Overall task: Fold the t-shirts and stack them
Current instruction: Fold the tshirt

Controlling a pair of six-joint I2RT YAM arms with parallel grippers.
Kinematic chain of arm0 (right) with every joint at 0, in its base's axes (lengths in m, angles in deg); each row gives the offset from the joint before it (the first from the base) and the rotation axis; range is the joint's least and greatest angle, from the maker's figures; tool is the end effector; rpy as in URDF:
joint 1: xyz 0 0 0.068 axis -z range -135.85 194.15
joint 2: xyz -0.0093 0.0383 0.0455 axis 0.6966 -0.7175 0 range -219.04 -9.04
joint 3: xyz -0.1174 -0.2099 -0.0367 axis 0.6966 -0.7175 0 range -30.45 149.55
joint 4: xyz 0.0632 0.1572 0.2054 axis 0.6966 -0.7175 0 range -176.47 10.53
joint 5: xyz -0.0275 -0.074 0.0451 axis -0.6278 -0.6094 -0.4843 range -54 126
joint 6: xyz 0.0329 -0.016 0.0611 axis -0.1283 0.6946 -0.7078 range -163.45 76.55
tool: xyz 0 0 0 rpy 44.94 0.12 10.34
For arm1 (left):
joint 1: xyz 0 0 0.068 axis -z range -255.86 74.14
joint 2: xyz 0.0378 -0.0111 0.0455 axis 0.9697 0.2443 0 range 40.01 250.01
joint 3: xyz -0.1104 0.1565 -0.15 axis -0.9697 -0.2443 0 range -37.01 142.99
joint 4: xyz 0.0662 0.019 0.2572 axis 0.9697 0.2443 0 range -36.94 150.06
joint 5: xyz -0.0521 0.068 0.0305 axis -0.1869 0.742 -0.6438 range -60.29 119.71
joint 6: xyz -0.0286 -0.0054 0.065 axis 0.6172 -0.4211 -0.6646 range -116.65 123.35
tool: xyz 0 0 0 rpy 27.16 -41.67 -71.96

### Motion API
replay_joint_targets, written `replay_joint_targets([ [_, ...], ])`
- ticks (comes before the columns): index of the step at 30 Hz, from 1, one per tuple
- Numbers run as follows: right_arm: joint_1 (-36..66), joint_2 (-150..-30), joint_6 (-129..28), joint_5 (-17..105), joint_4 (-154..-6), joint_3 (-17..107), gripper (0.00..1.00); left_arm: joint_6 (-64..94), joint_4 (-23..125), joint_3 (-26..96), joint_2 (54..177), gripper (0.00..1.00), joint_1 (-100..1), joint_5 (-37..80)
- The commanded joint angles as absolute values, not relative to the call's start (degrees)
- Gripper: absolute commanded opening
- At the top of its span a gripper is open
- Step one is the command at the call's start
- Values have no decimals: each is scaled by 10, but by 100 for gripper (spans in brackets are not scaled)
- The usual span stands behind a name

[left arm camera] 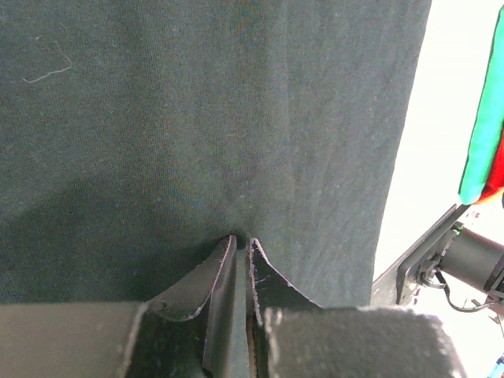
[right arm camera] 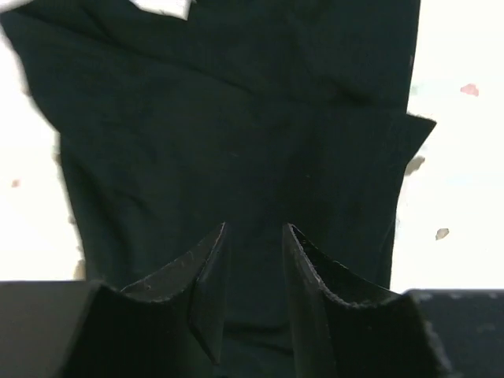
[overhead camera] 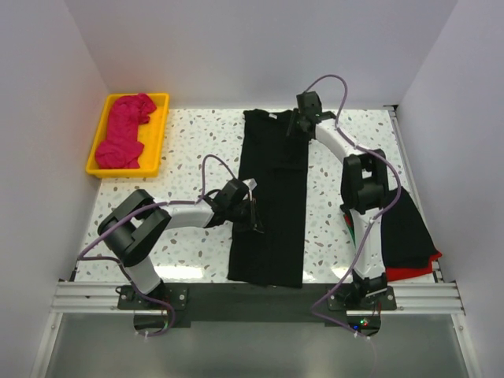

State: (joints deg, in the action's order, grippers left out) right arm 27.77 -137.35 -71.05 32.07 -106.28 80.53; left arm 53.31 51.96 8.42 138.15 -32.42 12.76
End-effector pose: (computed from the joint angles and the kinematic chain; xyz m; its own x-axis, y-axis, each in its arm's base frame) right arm 0.4965 0.1418 0.1872 -0.7006 0.2757 -0.6582 0.1019 0.9515 0.2902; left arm 0.2301 -0.2414 0.0799 -0.9703 -0.0897 -0.2245 0.0720 0.7794 -0.6224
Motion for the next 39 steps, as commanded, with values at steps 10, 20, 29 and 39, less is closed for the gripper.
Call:
replay_joint_targets([
  [10,263,-1498,-670,233,-1143,923,37,522,508,84,1392,14,-331,127],
  [20,266,-1608,-667,282,-1142,1073,51,529,509,122,1420,14,-365,112],
  [29,281,-1574,-696,350,-1089,1076,60,515,552,182,1442,15,-381,109],
  [39,289,-1370,-718,382,-1131,988,67,482,604,178,1332,27,-394,108],
])
